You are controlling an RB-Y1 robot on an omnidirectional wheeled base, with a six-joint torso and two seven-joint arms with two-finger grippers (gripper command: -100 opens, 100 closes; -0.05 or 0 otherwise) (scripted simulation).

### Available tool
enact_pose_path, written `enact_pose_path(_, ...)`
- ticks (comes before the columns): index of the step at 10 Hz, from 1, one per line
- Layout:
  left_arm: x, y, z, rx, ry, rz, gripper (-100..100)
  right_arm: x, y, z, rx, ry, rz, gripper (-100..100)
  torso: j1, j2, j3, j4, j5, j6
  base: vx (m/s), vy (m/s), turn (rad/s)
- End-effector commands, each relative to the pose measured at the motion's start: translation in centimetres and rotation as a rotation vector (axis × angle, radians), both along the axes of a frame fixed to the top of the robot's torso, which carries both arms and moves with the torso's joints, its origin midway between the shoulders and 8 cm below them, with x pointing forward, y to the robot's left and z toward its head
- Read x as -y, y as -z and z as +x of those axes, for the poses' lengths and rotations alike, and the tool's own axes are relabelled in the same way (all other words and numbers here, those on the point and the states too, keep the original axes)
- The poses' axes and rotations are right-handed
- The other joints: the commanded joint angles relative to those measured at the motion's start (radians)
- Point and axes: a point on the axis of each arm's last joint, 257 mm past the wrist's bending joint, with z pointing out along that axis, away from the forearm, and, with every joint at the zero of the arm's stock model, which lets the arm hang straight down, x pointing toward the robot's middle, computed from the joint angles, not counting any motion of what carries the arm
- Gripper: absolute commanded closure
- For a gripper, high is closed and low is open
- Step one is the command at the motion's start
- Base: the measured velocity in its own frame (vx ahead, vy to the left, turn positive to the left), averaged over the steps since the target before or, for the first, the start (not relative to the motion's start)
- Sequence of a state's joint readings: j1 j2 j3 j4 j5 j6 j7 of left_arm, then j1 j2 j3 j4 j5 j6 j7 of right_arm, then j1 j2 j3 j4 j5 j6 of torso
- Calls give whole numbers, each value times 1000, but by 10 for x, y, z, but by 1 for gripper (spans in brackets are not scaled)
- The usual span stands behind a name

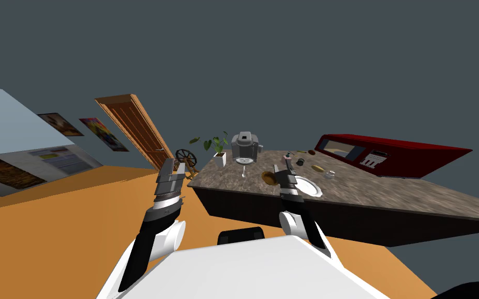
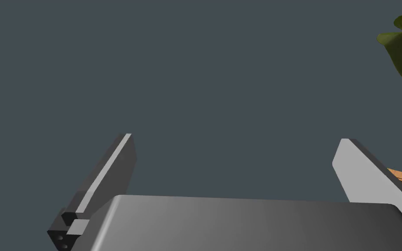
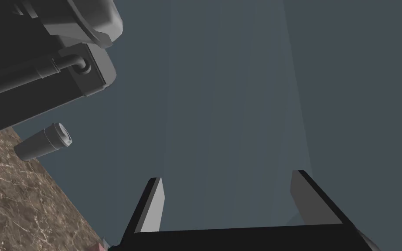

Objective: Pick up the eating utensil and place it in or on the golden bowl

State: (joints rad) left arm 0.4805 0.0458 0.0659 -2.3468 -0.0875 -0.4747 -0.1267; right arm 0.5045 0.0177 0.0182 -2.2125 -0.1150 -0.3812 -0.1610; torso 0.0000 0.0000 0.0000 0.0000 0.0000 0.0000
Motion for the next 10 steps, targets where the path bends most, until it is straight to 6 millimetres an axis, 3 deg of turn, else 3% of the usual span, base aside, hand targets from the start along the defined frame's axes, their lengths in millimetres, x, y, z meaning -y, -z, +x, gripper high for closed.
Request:
enact_pose_path(1, 0, 0, 0, 0, 0, 0, 0, -3, -1, 3, -8, -14, -30, -100, 0, 0, 0, 0, 0, 0, 0, 0, 0)
enact_pose_path(6, 0, 0, 0, 0, 0, 0, 0, -23, 5, 22, -67, -79, -175, -100, 1, 0, 0, 0, 0, 0, 1, 11, 2)
enact_pose_path(10, 0, 0, 0, 0, 0, 0, 0, -40, 24, 43, -154, -130, -321, -100, 2, -1, 0, 0, 1, 0, 4, 37, 23)
